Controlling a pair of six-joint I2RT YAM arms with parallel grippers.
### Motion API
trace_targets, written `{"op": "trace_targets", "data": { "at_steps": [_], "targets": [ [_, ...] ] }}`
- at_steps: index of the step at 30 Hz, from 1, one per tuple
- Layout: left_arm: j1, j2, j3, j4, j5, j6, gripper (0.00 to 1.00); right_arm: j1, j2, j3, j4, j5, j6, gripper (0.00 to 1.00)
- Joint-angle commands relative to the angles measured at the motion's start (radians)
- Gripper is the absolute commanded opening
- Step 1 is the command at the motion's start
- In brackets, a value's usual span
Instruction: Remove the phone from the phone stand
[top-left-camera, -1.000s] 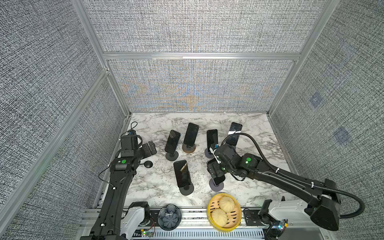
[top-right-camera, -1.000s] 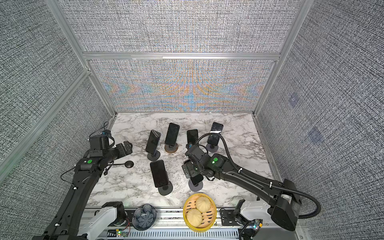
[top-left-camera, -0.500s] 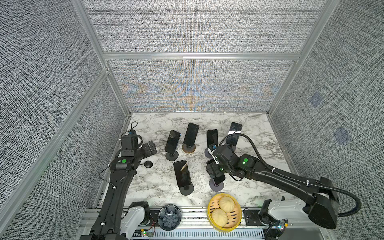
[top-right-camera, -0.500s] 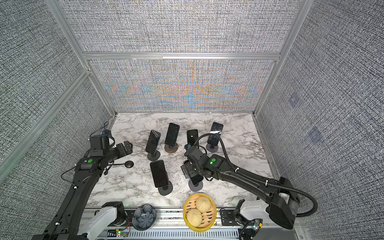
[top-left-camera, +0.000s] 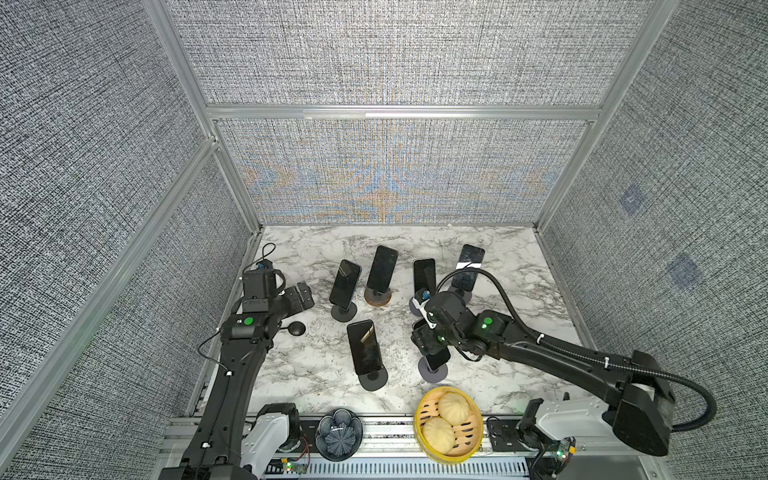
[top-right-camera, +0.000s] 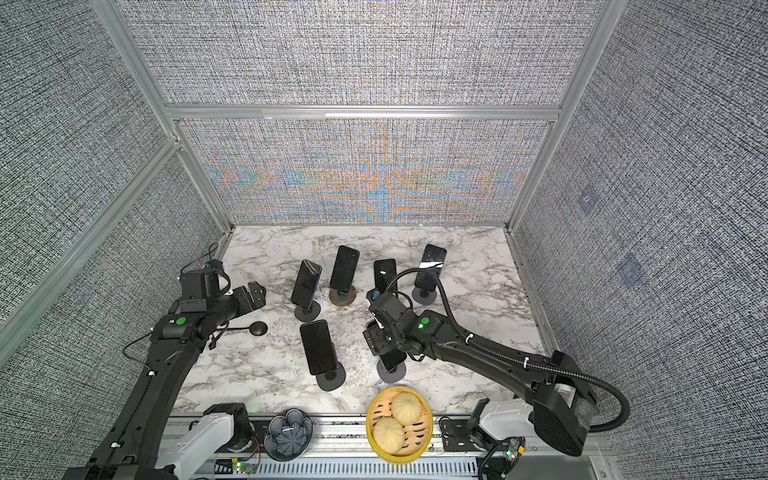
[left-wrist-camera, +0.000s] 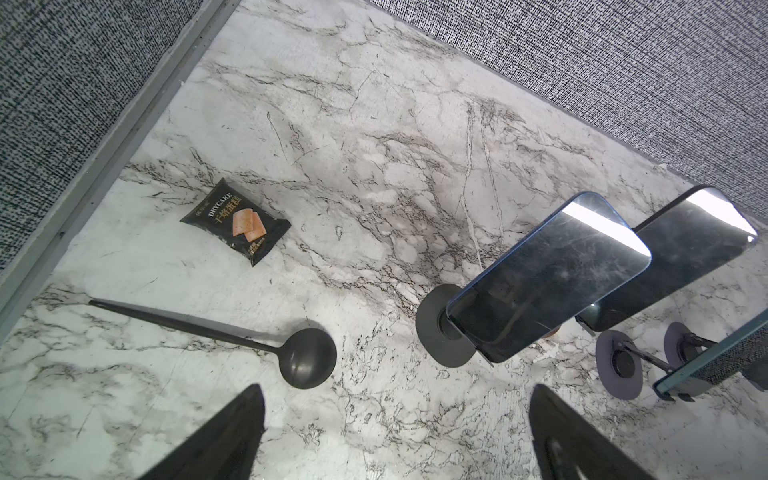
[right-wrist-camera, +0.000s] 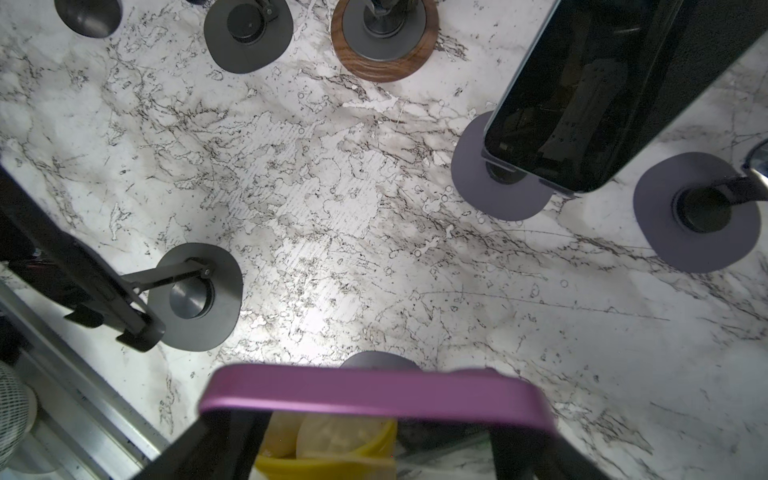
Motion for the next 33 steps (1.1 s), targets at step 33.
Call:
{"op": "trace_targets", "data": {
  "at_steps": [33],
  "targets": [
    [0.000,0.032,-0.004,0.078,0.102,-0.153,0.99,-0.241,-0.156,0.115,-0.143,-0.090,-0.033,0.75]
  ]
}}
